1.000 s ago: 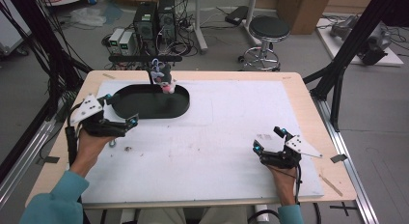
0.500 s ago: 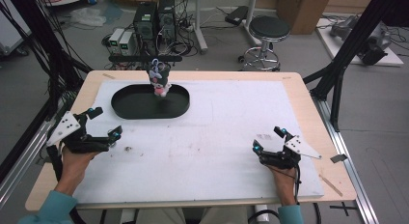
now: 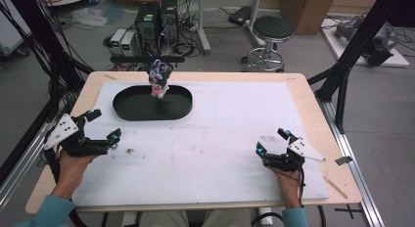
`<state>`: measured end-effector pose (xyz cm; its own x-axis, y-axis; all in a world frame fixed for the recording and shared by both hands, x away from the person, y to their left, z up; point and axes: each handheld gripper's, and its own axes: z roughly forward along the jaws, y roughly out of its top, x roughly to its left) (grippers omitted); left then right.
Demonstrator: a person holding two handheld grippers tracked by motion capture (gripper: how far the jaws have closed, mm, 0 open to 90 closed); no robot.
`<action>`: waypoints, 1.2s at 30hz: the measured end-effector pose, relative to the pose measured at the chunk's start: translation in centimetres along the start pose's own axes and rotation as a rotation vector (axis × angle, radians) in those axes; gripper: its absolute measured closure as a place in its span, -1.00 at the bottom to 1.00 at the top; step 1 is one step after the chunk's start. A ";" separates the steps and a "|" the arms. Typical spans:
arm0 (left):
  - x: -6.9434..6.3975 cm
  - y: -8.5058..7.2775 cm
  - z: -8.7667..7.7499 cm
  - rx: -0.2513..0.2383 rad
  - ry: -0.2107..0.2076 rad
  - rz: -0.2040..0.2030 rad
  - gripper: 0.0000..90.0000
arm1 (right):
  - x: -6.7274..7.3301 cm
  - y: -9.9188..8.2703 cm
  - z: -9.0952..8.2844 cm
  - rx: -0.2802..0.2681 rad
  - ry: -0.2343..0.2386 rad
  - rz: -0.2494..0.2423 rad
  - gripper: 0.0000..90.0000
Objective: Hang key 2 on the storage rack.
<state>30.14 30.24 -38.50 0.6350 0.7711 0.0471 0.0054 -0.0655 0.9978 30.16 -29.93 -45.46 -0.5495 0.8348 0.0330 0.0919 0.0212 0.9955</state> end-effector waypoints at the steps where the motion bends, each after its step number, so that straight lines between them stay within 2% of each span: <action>1: 0.0 0.0 0.0 0.004 0.001 -0.001 -0.96 | 0.0 0.0 0.0 -0.001 -0.001 0.001 -0.99; 5: 0.4 -0.1 -0.5 0.032 0.032 0.017 -0.96 | 0.1 0.0 0.0 0.001 -0.003 0.000 -0.99; 8: 0.8 -0.1 -1.1 0.051 0.043 0.009 -0.96 | 0.1 0.0 0.0 0.002 -0.002 0.001 -0.99; 15: 1.6 0.1 -1.4 0.135 0.058 0.010 -0.96 | 0.0 0.0 0.0 0.000 -0.001 0.000 -0.99; 17: 1.9 0.2 -1.4 0.165 0.073 -0.004 -0.96 | 0.0 0.0 0.0 -0.001 -0.001 -0.003 -0.99; 24: 3.0 0.6 -1.2 0.251 0.115 -0.002 -0.96 | 0.0 0.0 0.0 0.001 -0.002 0.002 -0.99; 29: 4.0 0.5 -0.8 0.325 0.157 -0.027 -0.96 | 0.0 0.0 0.0 -0.003 -0.003 -0.002 -0.99; 32: 4.6 0.2 -0.6 0.351 0.163 -0.052 -0.96 | -0.1 0.0 0.0 -0.004 -0.001 0.001 -0.99; 36: 5.1 -0.3 -0.2 0.409 0.176 -0.070 -0.96 | 0.0 0.0 0.0 0.000 -0.002 0.003 -0.99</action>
<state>33.21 34.32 -38.60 0.4811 0.8764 0.0224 0.3713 -0.2269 0.9004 30.12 -29.94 -45.45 -0.5480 0.8357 0.0353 0.0932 0.0190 0.9955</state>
